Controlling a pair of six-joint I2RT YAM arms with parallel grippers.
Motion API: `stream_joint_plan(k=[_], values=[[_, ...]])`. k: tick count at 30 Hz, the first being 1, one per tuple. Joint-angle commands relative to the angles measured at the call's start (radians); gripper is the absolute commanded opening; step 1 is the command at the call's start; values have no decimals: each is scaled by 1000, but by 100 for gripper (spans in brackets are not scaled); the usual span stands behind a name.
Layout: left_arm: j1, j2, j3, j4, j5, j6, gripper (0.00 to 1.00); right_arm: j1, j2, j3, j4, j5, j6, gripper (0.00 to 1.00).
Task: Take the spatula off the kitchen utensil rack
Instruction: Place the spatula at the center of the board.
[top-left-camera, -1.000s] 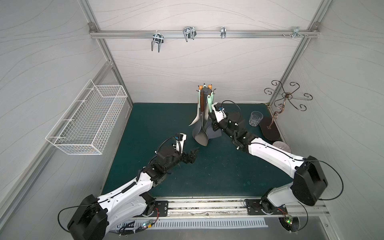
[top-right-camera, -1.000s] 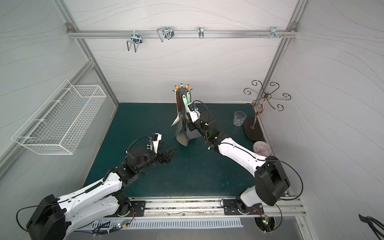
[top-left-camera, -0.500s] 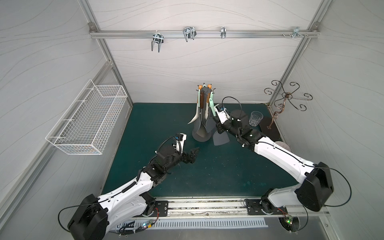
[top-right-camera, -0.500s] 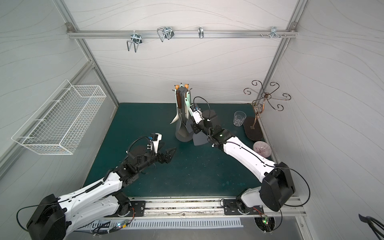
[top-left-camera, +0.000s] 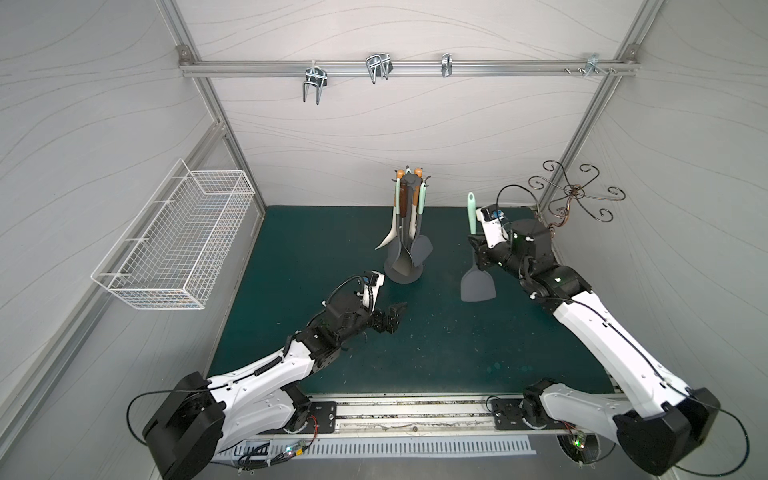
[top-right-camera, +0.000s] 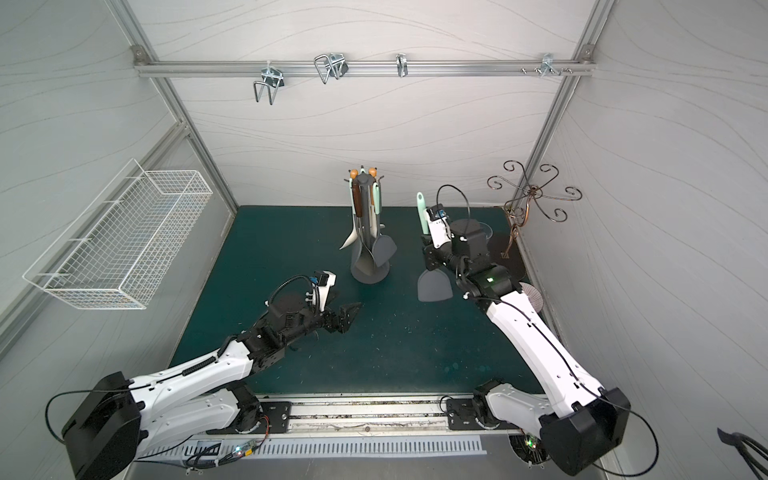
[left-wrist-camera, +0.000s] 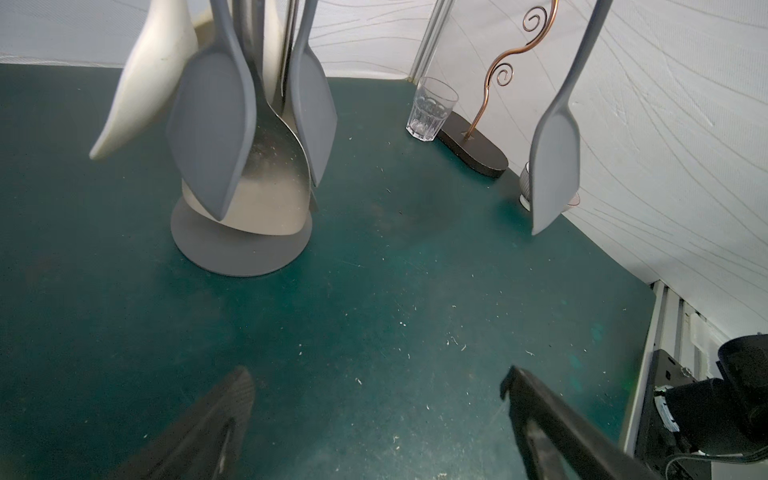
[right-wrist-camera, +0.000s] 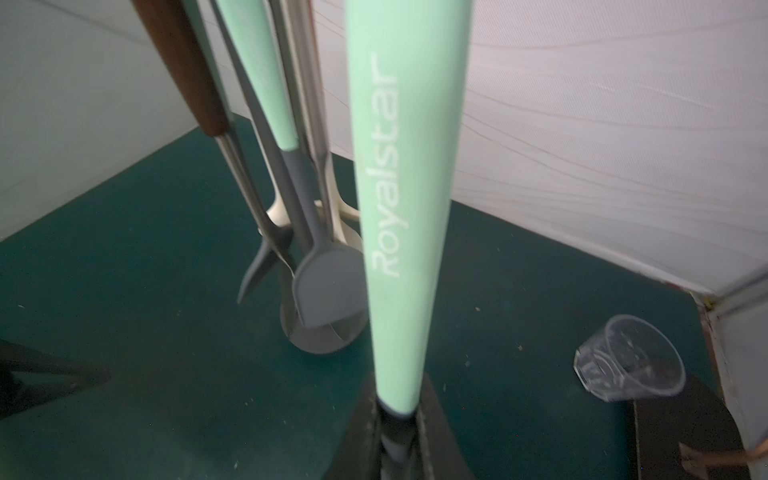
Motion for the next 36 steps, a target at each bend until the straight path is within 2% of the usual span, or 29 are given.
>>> stream_joint_plan(k=[1,8,16,21,32,36], values=[[-41,20,56,91,9,-4,98,-77,-46,-29,-123,-59,3,0],[-129,81,84,109,17,2,98,-203,49,64,-409,-71,-34,0],[-134,100,93,93,17,16,98,-283,185,110,-605,44,-170,0],[-134,68,79,88,6,17,98,-307,252,105,-610,101,-194,0],[-134,39,60,96,-19,10,98,-427,475,151,-572,58,-169,0],[-134,39,60,97,-18,9,98,-439,573,170,-575,71,-169,0]])
